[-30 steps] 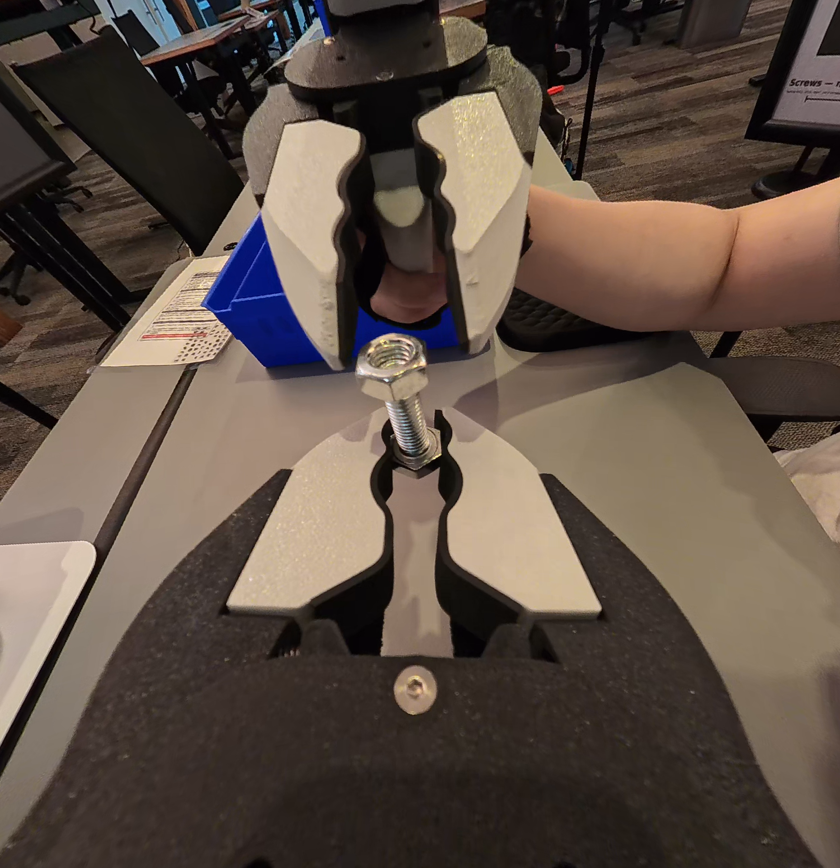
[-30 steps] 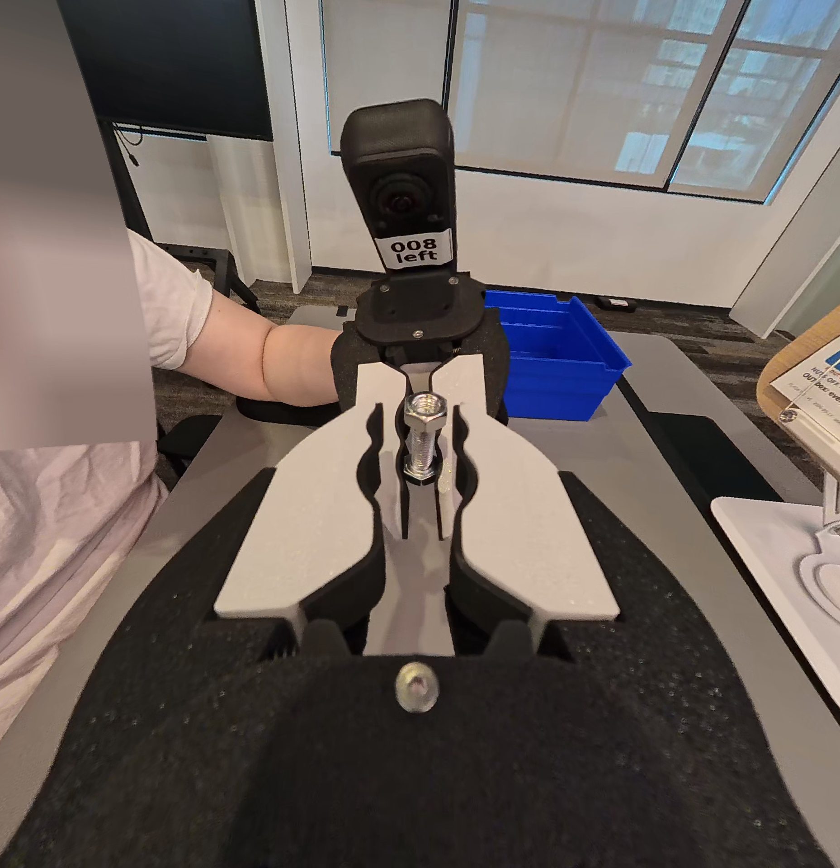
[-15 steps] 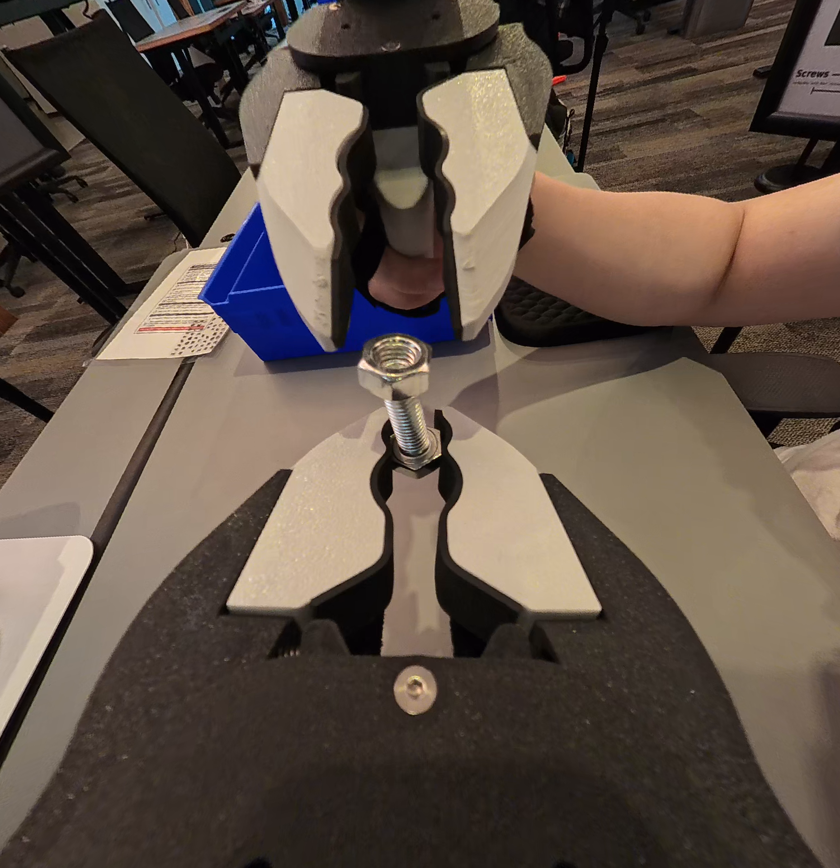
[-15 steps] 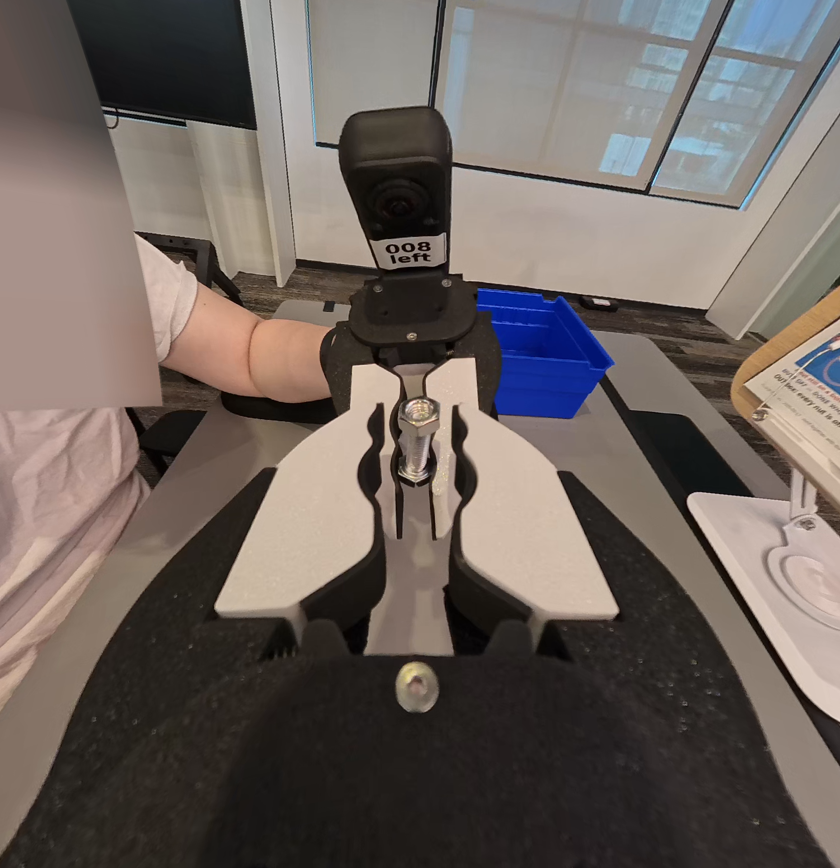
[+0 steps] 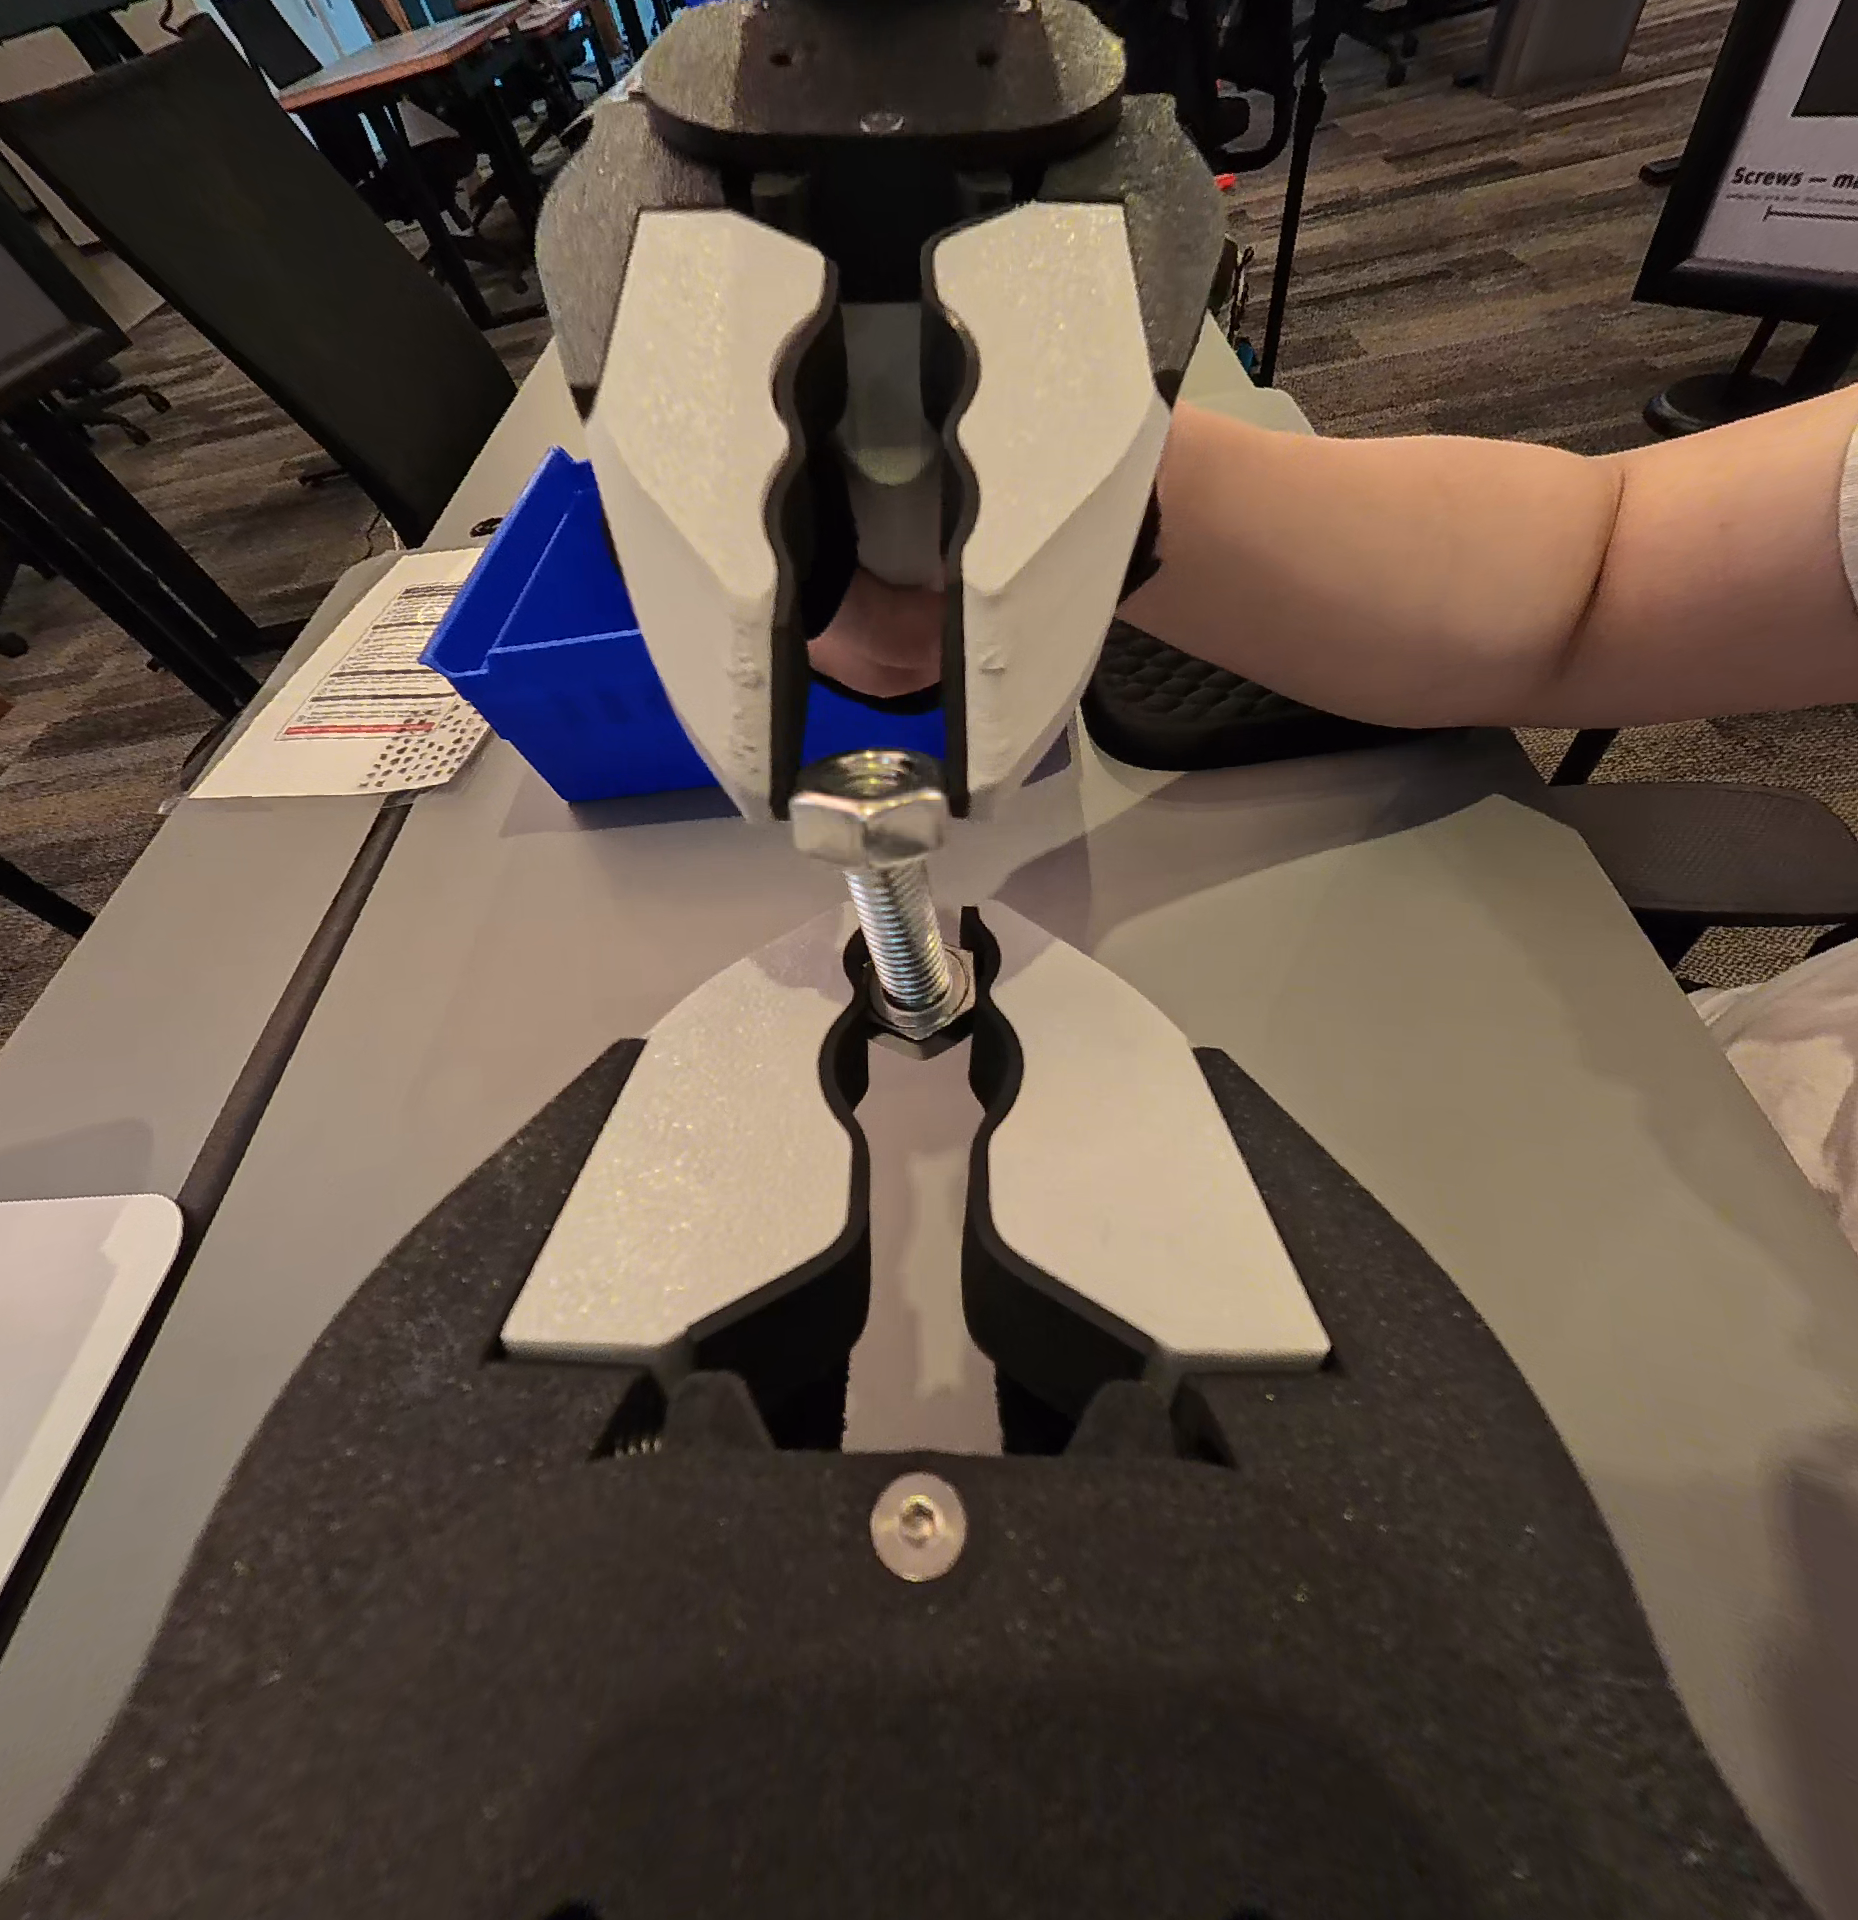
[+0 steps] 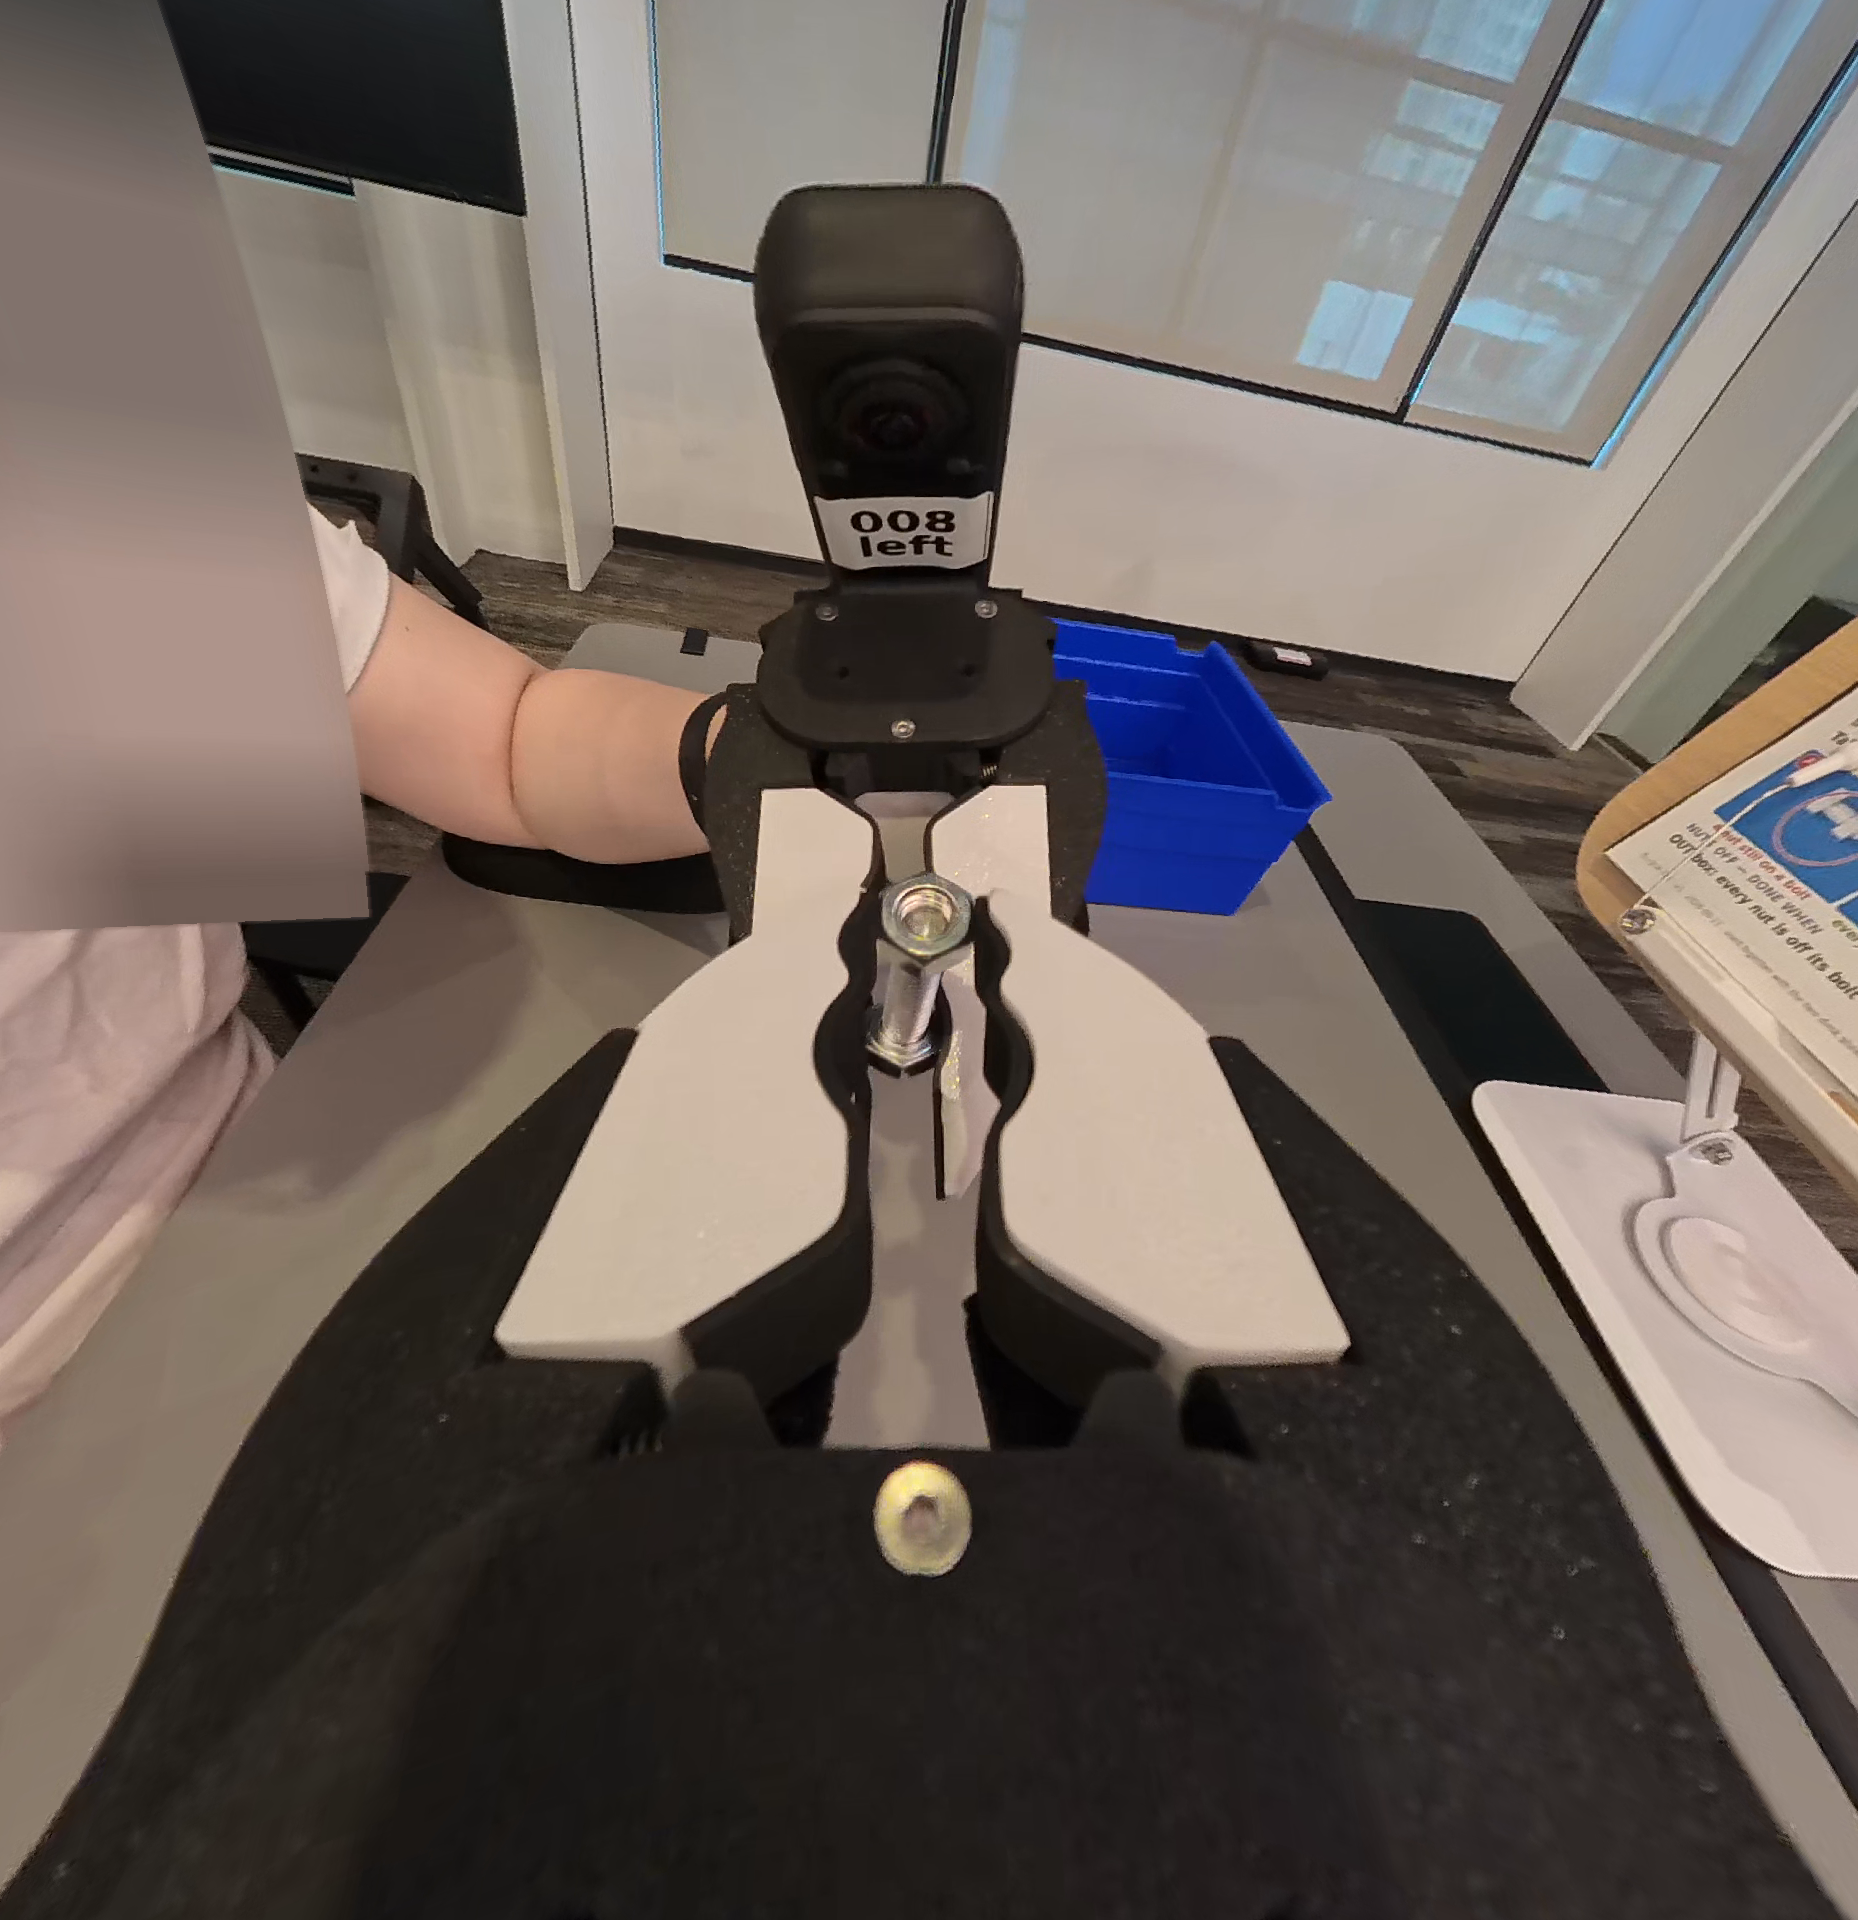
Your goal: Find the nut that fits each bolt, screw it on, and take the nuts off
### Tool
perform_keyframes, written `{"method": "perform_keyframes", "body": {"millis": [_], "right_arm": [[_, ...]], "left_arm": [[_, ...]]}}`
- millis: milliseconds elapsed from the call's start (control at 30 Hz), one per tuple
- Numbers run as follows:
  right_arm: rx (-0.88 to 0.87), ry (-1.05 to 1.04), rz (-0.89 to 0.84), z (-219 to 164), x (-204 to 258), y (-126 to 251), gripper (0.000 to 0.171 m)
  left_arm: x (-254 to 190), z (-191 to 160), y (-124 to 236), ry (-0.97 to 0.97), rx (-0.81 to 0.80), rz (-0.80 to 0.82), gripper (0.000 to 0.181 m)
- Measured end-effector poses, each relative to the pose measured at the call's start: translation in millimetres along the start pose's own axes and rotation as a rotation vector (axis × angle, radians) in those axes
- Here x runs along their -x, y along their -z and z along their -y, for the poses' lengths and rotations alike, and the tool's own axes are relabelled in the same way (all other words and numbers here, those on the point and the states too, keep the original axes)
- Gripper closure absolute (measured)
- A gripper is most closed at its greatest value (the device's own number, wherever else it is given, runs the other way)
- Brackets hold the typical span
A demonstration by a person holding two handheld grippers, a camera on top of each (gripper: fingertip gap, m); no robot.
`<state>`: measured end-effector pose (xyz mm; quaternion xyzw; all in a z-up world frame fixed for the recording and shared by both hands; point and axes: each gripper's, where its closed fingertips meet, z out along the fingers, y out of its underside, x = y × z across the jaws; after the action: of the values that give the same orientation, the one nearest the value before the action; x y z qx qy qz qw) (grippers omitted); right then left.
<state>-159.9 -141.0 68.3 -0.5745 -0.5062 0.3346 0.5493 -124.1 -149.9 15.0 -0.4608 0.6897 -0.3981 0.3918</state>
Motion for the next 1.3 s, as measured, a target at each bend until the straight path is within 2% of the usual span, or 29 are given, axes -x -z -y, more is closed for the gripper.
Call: {"method": "perform_keyframes", "body": {"millis": [267, 733, 1100, 1300], "right_arm": [[0.044, -0.029, -0.006, -4, -1, -1, 0.155], [0.311, -0.042, 0.026, -17, 4, 1, 0.154], [0.214, -0.08, 0.1, -8, 11, 3, 0.155], [0.252, -0.099, 0.041, -13, 4, 2, 0.154]], "left_arm": [[2, -5, -1, -0.009, 0.029, 0.015, 0.167], [-4, -14, -9, -0.036, 0.077, -0.009, 0.168], [-13, -4, -8, -0.032, 0.012, -0.063, 0.168], [-5, -10, -9, -0.02, 0.051, -0.015, 0.168]]}}
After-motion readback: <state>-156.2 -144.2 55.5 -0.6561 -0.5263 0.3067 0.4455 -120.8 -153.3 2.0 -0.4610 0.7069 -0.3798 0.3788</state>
